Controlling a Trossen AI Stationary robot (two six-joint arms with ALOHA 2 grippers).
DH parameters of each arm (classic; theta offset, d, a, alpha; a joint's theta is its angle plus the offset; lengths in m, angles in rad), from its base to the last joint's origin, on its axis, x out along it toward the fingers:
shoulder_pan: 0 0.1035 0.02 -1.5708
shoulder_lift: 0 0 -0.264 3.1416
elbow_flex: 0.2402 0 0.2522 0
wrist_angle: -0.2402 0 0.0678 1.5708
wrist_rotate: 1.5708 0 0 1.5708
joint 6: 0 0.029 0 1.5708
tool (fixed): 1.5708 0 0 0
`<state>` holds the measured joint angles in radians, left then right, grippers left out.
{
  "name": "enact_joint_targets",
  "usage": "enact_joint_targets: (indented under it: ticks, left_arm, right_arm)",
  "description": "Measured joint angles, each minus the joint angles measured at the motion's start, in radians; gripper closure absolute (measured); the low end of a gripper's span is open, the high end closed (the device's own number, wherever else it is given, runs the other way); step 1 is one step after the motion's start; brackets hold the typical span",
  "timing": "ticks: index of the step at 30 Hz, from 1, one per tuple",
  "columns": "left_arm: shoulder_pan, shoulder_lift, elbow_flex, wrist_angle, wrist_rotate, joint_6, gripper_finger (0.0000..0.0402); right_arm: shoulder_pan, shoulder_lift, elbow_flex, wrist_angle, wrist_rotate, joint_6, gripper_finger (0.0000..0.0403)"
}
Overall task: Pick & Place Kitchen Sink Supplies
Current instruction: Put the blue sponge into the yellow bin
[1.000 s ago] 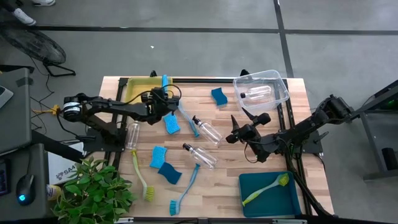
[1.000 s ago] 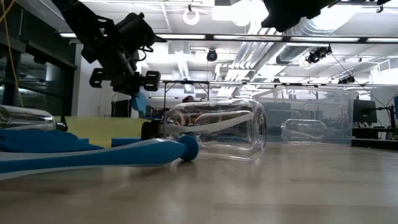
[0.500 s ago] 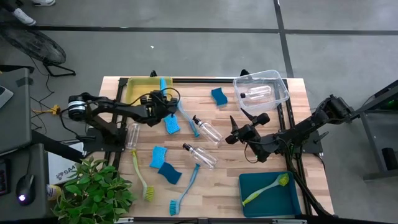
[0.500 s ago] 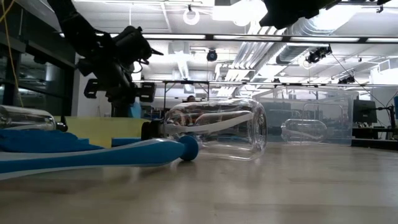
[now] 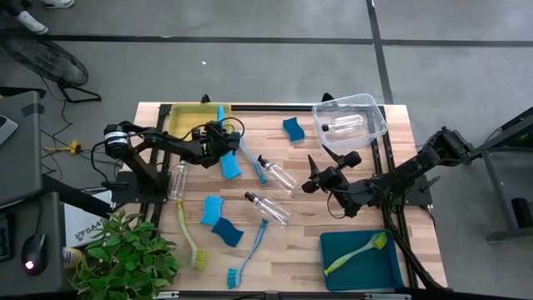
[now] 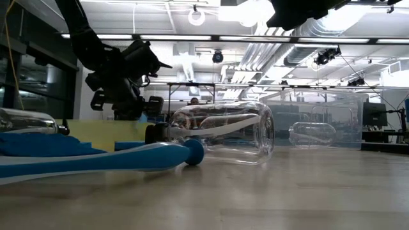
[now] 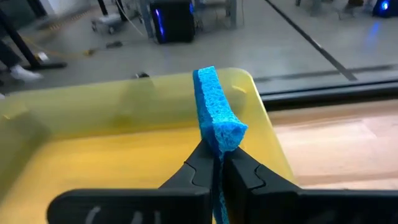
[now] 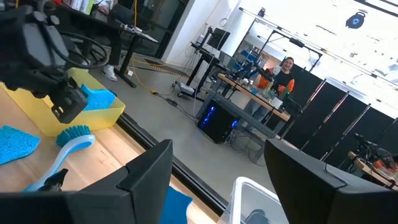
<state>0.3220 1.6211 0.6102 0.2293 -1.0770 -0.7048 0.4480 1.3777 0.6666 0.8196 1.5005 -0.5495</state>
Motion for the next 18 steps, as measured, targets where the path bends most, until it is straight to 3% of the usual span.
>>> enact_joint_targets:
  ticks: [7, 18]
  left_arm:
    - [0.067, 0.0, 0.0, 0.008, 0.168, 0.001, 0.0373]
    - [0.064, -0.001, 0.0, 0.006, 0.19, 0.002, 0.0259]
  right_arm:
    - [0.0, 0.0, 0.0, 0.0, 0.0, 0.0, 0.0155]
    - [0.0, 0.0, 0.0, 0.0, 0.0, 0.0, 0.0155]
